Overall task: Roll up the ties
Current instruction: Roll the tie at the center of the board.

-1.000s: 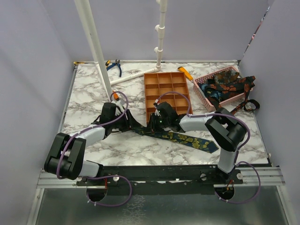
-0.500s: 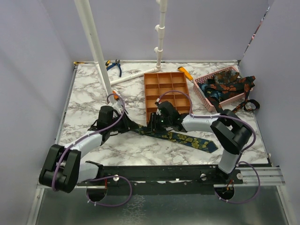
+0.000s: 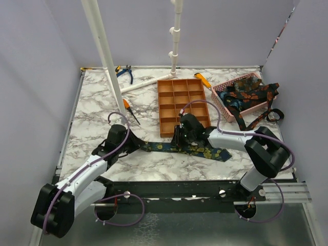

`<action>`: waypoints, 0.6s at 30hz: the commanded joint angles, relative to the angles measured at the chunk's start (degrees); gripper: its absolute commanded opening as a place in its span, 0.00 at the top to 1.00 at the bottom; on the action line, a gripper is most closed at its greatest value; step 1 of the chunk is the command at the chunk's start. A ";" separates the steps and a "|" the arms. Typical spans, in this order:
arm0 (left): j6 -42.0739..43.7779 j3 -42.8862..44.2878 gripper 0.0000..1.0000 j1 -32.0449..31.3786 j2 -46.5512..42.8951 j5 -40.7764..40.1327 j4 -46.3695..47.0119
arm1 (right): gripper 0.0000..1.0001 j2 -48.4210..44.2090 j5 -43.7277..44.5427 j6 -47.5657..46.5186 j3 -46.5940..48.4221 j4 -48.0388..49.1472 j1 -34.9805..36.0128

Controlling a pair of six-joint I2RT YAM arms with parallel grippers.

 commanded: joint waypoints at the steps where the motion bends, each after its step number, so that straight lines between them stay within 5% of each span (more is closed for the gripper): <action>1: 0.59 4.44 1.00 -3.96 -1.18 -14.46 -12.89 | 0.71 -4.24 2.57 -2.06 -2.26 -2.87 0.75; 18: 6.95 26.01 1.00 -13.95 15.82 -45.70 -40.60 | 0.72 -17.97 3.95 -0.16 -10.57 -6.71 2.42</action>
